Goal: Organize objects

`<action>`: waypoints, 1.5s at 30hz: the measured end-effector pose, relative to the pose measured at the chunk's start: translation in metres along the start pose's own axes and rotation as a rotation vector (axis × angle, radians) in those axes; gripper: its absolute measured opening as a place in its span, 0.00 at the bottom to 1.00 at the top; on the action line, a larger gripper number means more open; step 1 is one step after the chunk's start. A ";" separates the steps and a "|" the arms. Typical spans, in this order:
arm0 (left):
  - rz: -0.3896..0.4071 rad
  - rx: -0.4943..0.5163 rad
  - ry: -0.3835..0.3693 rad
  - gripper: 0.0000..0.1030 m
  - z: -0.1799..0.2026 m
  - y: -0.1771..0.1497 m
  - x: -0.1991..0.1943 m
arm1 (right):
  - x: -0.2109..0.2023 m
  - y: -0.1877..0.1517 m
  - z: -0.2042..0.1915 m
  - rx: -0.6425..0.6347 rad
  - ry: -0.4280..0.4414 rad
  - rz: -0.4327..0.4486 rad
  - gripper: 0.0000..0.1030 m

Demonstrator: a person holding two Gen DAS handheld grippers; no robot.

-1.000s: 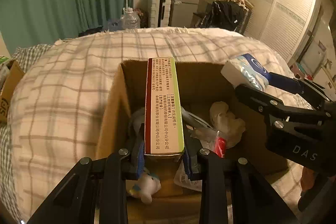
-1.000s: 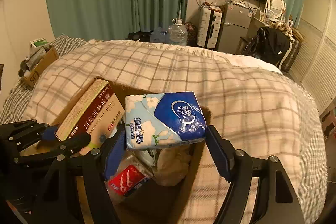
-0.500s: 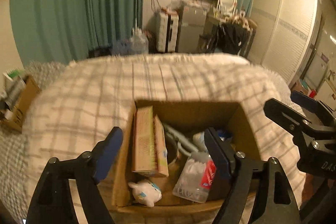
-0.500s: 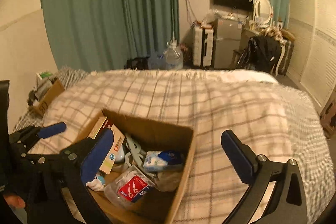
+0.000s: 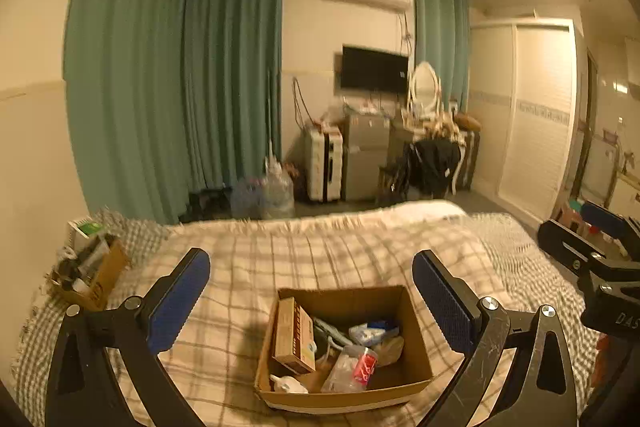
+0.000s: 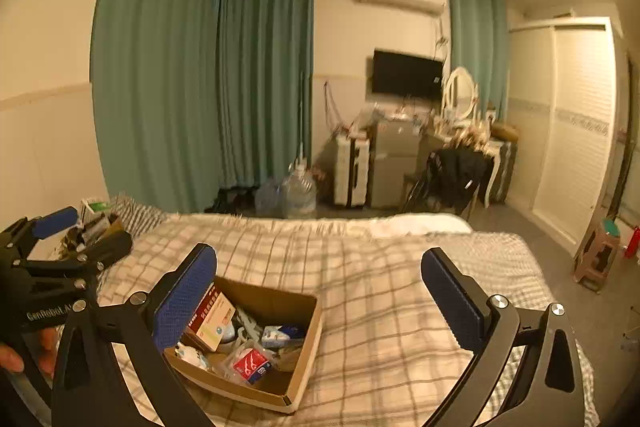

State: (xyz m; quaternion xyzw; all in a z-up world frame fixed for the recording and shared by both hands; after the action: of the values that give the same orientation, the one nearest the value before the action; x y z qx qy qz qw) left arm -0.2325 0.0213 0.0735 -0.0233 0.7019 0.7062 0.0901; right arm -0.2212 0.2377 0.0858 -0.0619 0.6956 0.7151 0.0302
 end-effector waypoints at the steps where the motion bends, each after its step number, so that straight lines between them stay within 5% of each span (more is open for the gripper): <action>1: 0.024 0.003 0.006 1.00 -0.001 0.004 -0.011 | -0.009 0.004 0.001 -0.005 -0.007 0.017 1.00; 8: 0.146 -0.030 0.035 1.00 -0.009 -0.004 -0.064 | -0.066 -0.015 0.001 0.005 -0.012 0.068 1.00; 15: 0.217 0.044 0.102 1.00 -0.006 -0.046 -0.092 | -0.072 -0.069 0.000 0.027 -0.033 0.081 1.00; 22: 0.095 0.027 0.107 1.00 -0.007 -0.114 -0.078 | -0.057 -0.119 0.001 -0.039 -0.081 0.045 1.00; 45: 0.022 -0.004 0.089 1.00 -0.005 -0.130 -0.076 | -0.054 -0.130 -0.015 -0.063 -0.034 0.024 1.00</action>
State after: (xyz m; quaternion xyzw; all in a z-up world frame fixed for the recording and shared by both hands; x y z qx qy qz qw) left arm -0.1375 0.0086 -0.0431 -0.0470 0.7040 0.7068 0.0511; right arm -0.1503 0.2294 -0.0363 -0.0422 0.6729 0.7378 0.0315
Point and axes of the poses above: each gripper's, at about its wrist camera, not at the fingertips, and x roughly the way its jaws point, z to its right, y to its top, the point moved 9 cm from there along x, roughly the way its jaws point, and after that the axes turned 12 degrees about z, right-handed, at the moved point
